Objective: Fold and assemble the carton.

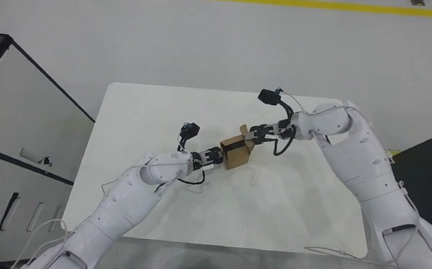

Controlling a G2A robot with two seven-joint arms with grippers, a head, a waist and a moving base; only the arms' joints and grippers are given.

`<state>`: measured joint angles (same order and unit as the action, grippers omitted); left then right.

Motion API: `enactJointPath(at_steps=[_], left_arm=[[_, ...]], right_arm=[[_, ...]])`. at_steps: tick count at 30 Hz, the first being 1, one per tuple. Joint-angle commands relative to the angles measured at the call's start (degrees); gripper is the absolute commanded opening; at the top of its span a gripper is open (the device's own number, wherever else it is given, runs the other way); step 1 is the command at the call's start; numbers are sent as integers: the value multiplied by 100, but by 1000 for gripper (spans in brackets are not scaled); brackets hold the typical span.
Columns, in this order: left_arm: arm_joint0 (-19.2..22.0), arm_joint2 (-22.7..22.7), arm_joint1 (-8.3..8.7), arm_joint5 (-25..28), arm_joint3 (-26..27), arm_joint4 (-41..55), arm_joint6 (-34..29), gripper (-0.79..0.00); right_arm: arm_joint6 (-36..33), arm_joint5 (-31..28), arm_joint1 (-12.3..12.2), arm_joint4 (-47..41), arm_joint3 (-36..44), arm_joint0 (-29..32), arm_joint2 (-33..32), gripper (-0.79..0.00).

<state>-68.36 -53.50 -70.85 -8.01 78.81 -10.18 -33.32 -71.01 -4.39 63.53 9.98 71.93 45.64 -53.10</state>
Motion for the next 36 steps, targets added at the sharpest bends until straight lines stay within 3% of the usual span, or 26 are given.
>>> enactJointPath(at_steps=[1, 4, 7, 11, 20, 36], left_arm=[[13, -4, -4, -14, -14, -5, -11, -785], [32, -9, -10, -15, -43, 1, -30, -785], [50, -8, -18, -17, -71, 4, -43, -785], [80, -7, -30, -4, -113, 14, -53, -785], [114, -6, -49, 24, -170, 7, -76, -785], [90, -56, -66, 113, -237, 21, -76, -785]], right_arm=[[-6, 10, 14, 37, -34, -46, 53, -708], [3, 13, 30, 71, -55, -98, 107, -640], [7, 14, 31, 68, -67, -122, 110, -625], [-12, 23, 29, 91, -99, -139, 118, -637], [-79, 76, 74, 598, 44, -311, 411, -785], [-89, 403, 264, 2174, 561, -608, 1289, -785]])
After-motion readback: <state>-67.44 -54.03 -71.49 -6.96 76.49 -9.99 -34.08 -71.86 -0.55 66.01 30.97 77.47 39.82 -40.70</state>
